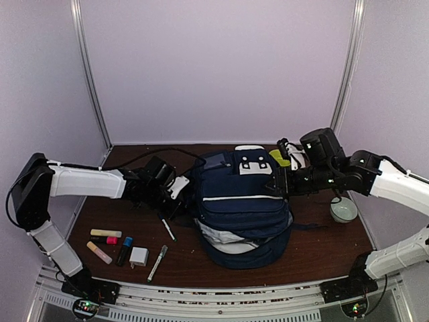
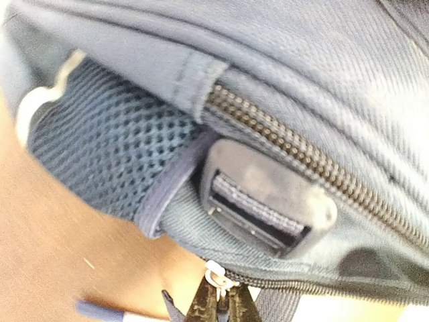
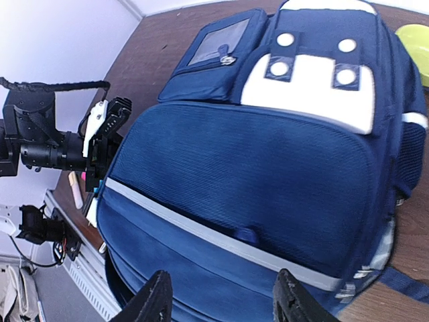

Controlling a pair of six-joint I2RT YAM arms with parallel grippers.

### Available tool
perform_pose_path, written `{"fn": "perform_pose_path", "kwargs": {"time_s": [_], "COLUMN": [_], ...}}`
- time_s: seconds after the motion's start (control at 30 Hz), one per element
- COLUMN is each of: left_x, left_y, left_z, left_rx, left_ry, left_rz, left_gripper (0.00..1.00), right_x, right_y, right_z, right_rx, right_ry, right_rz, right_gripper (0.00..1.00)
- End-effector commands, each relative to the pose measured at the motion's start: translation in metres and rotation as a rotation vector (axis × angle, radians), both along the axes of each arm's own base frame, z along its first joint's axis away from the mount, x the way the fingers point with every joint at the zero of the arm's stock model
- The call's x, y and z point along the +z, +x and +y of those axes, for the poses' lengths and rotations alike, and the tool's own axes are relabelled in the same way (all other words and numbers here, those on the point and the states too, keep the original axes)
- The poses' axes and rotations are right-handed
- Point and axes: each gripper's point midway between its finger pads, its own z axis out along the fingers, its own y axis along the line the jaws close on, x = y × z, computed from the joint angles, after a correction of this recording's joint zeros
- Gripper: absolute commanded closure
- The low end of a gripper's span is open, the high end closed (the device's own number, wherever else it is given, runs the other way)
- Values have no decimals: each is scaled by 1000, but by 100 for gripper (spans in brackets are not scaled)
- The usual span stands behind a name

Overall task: Pack the student bag
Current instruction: Grab the largest pocket of the student bag, then rotate the student bag at the center of the board.

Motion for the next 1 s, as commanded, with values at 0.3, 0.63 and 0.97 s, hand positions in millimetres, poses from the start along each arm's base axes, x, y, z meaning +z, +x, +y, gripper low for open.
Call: {"fn": "perform_pose_path", "kwargs": {"time_s": [0.3, 0.63, 0.97], "left_x": [-5, 6, 52], "left_y": [-81, -118, -169], "left_z": [-10, -77, -128], "left_rx": [-40, -120, -214], "left_ry": [-154, -247, -443], "left_rz": [94, 131, 155], "left_gripper": [100, 100, 100], "right_x": [-67, -117, -131], "right_y": [-3, 23, 40], "right_z": [132, 174, 168], "right_rx": [169, 176, 131], "right_ry": [33, -58, -67], "right_rz": [115, 141, 146], "right_gripper": [49, 50, 51]}}
